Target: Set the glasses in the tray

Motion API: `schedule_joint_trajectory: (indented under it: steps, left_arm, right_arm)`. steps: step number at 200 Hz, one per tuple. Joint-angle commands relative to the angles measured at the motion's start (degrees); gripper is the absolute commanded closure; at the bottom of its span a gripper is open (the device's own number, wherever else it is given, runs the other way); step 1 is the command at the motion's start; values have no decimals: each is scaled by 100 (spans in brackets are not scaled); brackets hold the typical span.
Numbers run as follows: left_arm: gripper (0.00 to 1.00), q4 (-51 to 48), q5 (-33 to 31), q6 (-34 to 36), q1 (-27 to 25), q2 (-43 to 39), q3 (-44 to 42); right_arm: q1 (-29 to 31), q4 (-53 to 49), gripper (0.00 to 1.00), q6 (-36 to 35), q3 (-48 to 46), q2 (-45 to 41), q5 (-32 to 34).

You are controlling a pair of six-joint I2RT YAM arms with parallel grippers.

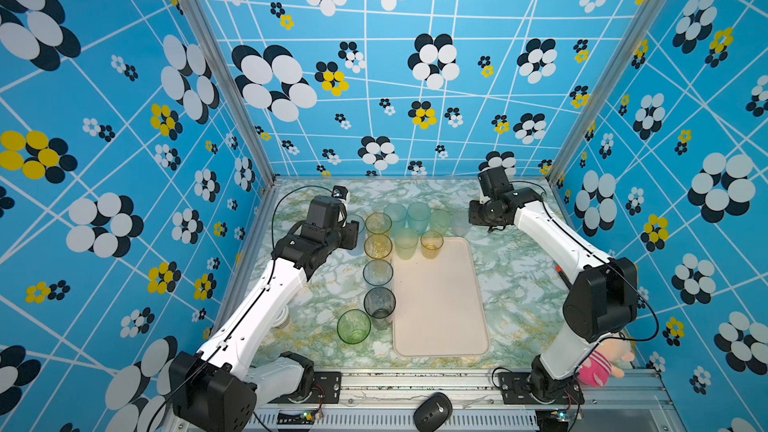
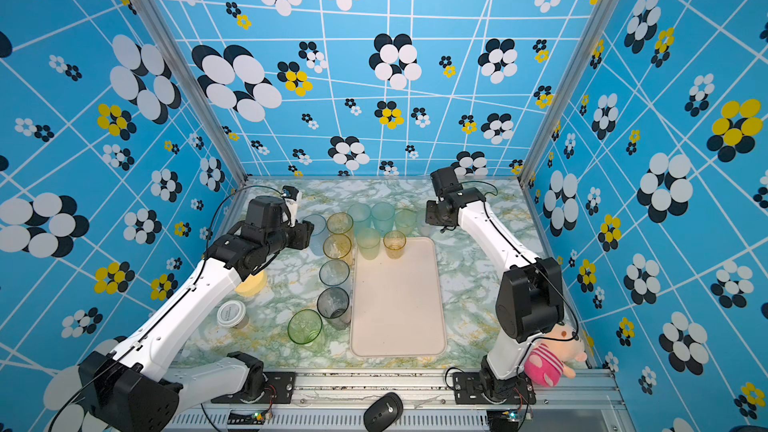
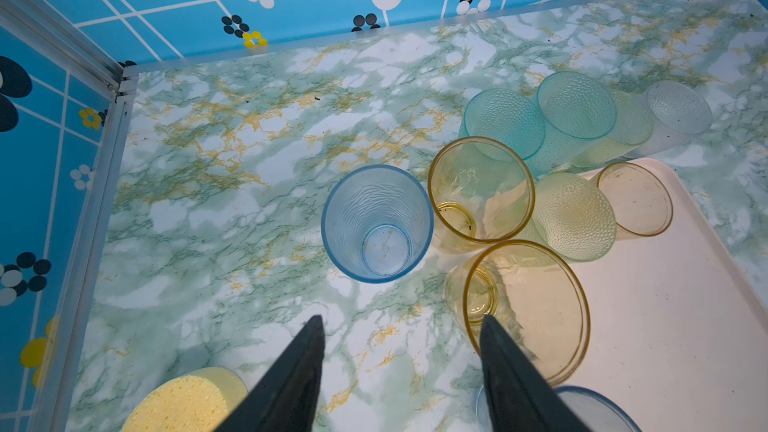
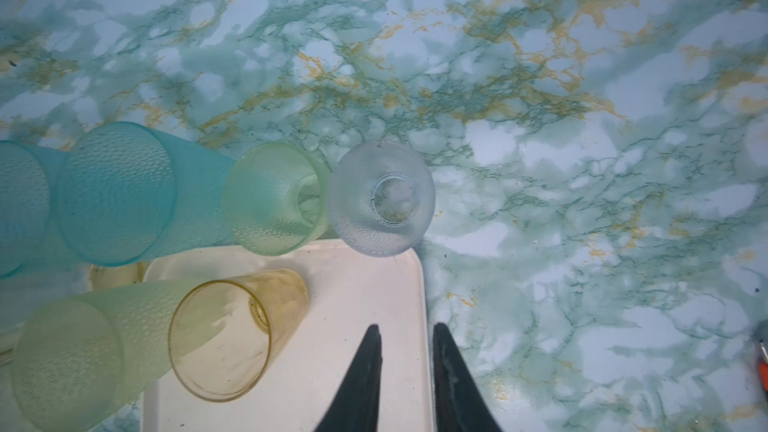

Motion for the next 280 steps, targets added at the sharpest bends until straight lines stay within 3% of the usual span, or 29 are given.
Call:
schedule_joint_trajectory:
  steps: [1,140,280]
  left_arm:
    - [40,-164,-111,99,-106,107,256]
    - [39,-122,-48,72,-223,295,342]
    - [39,-166,-88,126,-223,330,421]
  right_arm:
    - [-133,-170,76,-125,31,231,87]
    - [-409,-271,76,-143,908,1384,-383]
    - [-436,-298,77,-134,1172,1800,-437]
